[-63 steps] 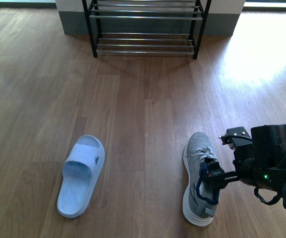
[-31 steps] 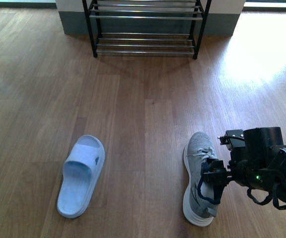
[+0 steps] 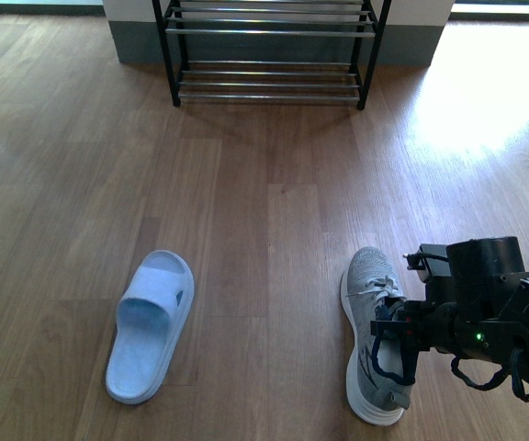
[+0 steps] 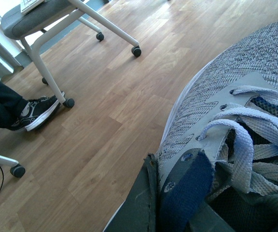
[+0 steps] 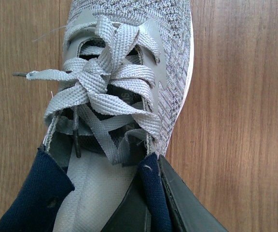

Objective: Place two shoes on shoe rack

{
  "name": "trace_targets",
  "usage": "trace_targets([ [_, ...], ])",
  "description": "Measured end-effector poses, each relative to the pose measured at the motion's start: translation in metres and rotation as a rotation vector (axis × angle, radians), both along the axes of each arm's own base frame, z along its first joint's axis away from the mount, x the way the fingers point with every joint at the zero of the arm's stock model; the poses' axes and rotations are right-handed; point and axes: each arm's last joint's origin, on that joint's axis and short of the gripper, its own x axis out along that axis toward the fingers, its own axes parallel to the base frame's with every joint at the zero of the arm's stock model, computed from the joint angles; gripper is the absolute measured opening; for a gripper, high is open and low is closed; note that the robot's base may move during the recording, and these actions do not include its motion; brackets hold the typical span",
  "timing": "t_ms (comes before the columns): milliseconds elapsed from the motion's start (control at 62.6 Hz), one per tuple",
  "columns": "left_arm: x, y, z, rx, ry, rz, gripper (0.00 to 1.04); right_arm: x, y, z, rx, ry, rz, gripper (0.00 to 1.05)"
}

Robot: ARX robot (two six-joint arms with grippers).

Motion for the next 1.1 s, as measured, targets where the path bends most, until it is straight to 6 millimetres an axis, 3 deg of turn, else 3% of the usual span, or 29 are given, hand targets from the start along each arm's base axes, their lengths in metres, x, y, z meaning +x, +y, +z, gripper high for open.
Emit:
trace_targets([
  [192,0.0,0.0,0.0,0.0,0.0,0.0,0.01,-0.002,0.0,0.005,0.006,-0.003,-0.017,0.01],
  [303,0.0,0.0,0.0,0.0,0.0,0.0,0.01,-0.007,-0.002,0.026,0.002,-0.032,0.012,0.01],
  [383,0.0,0.0,0.0,0.0,0.0,0.0,0.01,-0.009,-0.005,0.051,-0.009,-0.083,0.055,0.01],
  [575,0.0,0.0,0.0,0.0,0.0,0.0,0.01,-0.024,-0.011,0.133,-0.031,-0.26,0.202,0.01],
  [655,0.0,0.0,0.0,0.0,0.0,0.0,0.01,-0.047,-0.012,0.179,-0.038,-0.36,0.291,0.01],
  [831,0.0,0.0,0.0,0.0,0.0,0.0,0.01,-0.088,-0.017,0.244,-0.024,-0.511,0.355,0.01],
  [958,0.0,0.0,0.0,0.0,0.0,0.0,0.01,-0.131,-0.024,0.301,-0.02,-0.693,0.381,0.01],
  [1102,0.0,0.0,0.0,0.0,0.0,0.0,0.01,-0.166,-0.027,0.332,-0.038,-0.859,0.384,0.01],
])
